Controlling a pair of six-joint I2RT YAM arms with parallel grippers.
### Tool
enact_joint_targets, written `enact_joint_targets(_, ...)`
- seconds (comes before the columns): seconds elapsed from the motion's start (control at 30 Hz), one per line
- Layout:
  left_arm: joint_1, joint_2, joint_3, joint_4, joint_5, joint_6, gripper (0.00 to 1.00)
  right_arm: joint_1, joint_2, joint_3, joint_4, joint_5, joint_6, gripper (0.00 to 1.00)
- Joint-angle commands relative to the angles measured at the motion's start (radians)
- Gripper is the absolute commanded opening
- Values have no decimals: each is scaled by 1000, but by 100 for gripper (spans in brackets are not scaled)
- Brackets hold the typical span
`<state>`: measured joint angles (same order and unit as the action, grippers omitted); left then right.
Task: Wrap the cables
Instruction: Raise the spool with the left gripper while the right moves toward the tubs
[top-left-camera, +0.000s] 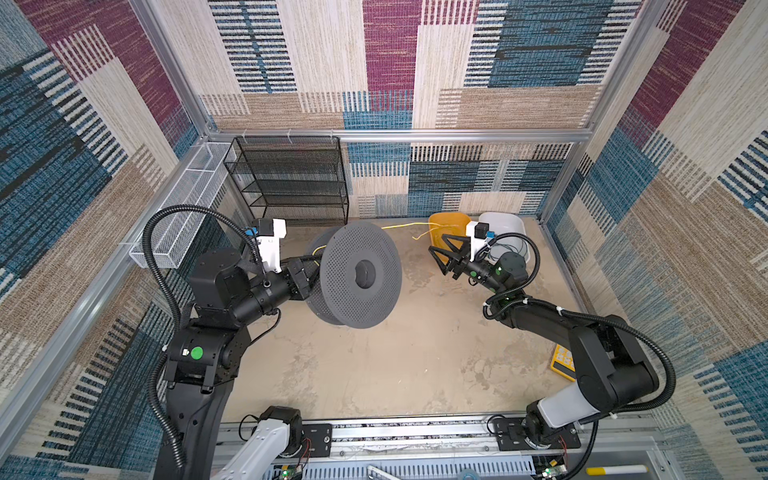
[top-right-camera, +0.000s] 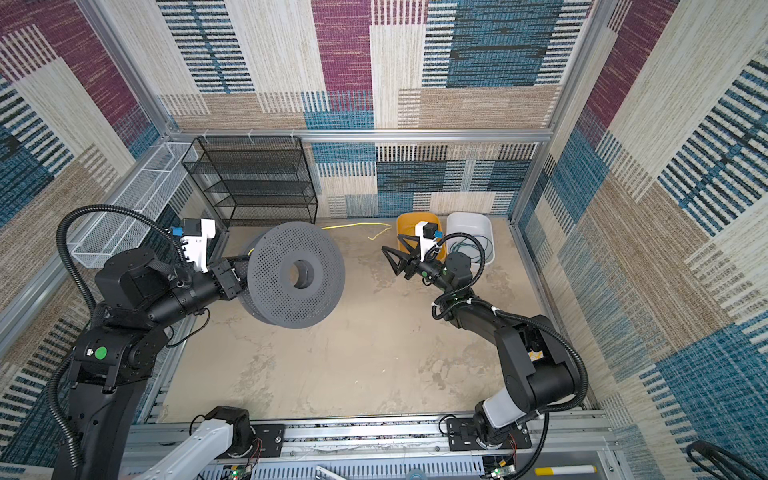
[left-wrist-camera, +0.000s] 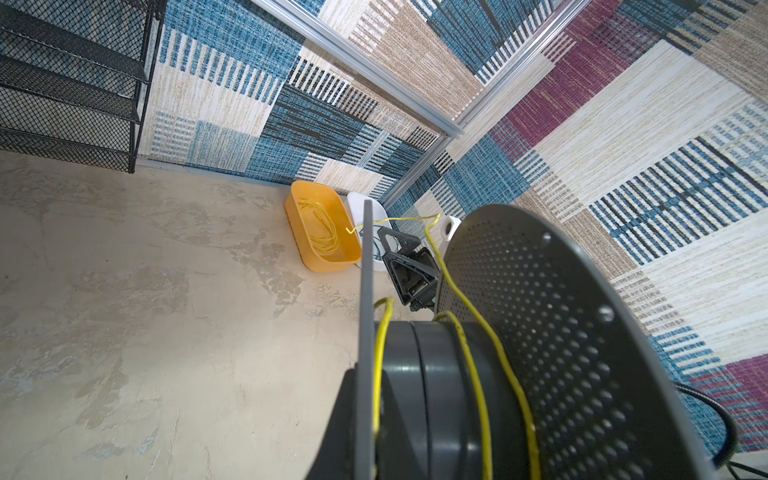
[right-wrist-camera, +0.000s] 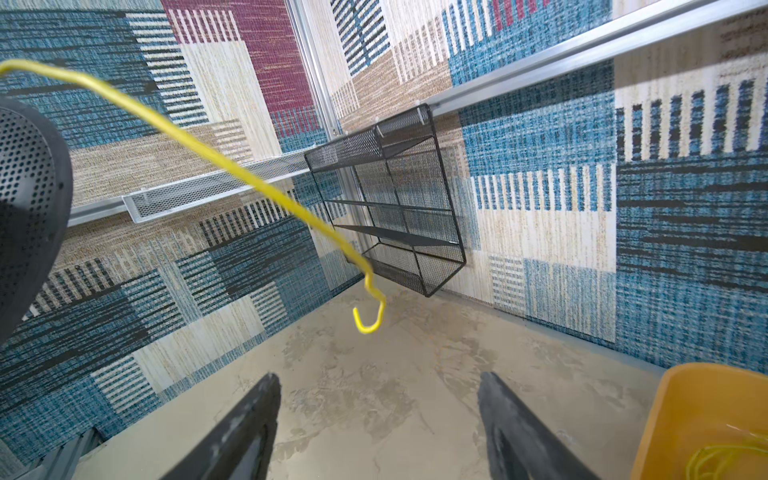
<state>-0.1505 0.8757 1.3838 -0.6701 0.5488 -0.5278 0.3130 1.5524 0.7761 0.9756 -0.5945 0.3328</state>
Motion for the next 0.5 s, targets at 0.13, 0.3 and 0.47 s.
enact_joint_targets(0.13,-1,-4,11,42,18,-30,0,1,62,79,58,-100,45,69)
enact_joint_targets(0.3,-1,-7,9,41,19,-31,0,0,69,84,49,-80,41,50)
enact_joint_targets(0.47,-1,-11,-1,41,10,-28,0,1,64,74,62,-79,54,16)
